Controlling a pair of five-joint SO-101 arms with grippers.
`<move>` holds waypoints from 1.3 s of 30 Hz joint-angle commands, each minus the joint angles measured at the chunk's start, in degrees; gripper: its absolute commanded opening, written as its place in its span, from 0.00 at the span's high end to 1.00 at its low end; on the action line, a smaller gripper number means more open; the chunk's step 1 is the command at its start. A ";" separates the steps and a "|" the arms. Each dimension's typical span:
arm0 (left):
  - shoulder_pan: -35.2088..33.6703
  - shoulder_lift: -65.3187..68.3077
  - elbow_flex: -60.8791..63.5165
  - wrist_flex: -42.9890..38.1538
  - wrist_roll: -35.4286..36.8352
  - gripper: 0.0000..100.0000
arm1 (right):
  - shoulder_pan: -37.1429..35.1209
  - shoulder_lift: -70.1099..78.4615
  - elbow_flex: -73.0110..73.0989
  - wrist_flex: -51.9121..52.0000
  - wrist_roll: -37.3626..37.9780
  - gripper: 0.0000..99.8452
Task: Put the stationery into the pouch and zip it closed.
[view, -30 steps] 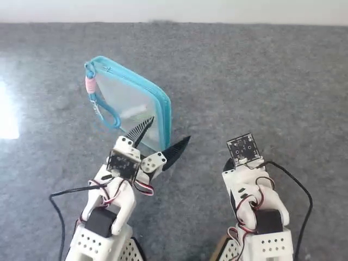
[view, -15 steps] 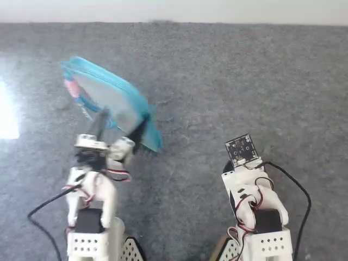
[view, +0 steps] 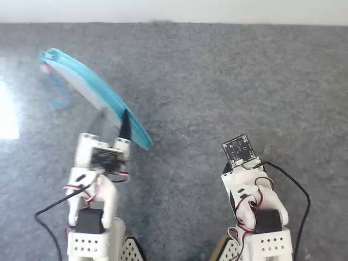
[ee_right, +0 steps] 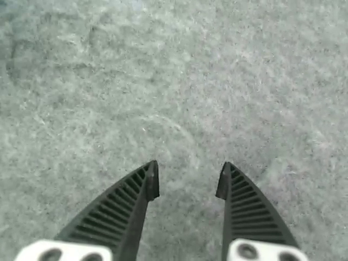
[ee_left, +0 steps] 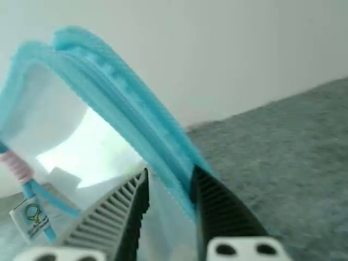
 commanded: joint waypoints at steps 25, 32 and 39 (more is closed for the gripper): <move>20.04 -0.88 -0.40 21.71 -18.99 0.74 | 0.48 -0.13 0.26 -1.27 1.05 0.81; 17.93 -0.88 -0.57 21.71 -9.41 1.00 | 0.57 -0.13 0.26 -1.27 0.88 0.82; 3.87 -0.97 -1.98 17.93 12.92 0.99 | 0.40 -0.13 0.26 -1.10 0.53 0.82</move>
